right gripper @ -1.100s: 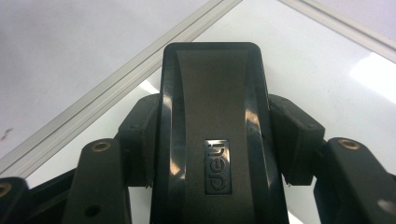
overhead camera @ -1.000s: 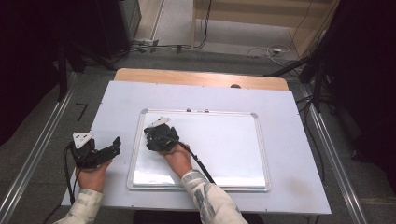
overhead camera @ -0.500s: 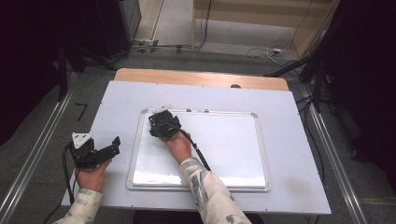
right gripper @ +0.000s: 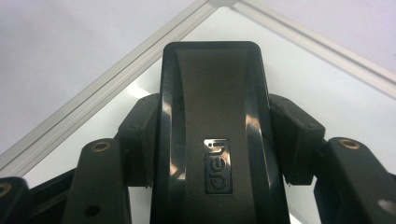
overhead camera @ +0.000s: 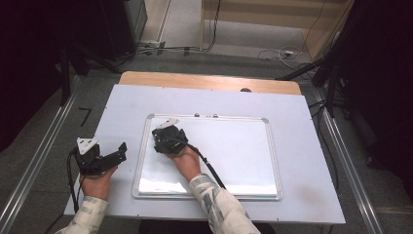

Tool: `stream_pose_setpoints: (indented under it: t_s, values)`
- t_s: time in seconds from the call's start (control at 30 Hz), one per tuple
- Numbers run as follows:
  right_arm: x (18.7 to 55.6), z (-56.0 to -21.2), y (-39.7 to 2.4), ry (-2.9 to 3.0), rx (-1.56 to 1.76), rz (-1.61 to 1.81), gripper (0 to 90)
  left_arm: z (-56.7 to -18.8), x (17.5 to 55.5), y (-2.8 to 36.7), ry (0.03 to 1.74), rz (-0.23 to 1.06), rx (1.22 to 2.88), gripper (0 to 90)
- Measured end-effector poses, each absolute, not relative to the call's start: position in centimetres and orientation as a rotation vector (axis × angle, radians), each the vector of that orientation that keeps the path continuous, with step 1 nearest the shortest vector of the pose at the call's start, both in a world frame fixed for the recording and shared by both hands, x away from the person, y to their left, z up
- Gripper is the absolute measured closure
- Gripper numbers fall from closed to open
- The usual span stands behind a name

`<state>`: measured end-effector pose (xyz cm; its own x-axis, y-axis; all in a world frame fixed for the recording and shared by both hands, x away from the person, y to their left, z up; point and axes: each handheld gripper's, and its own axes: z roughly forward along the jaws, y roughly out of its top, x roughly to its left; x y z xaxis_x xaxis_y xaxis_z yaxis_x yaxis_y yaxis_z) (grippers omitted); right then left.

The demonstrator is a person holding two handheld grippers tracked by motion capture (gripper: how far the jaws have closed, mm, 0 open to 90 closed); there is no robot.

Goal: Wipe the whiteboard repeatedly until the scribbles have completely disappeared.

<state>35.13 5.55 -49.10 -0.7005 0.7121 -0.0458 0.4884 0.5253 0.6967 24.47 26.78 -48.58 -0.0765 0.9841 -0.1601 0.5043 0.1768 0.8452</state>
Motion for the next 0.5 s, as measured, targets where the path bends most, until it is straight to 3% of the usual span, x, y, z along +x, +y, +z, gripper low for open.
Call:
stream_pose_setpoints:
  t_s: [0.5]
  values:
    - [30.2, -49.4, 4.9, 2.483, 0.922, 0.994, 39.5, -48.6, 24.5, 26.6, 1.686, 0.799, 1.44, 3.3]
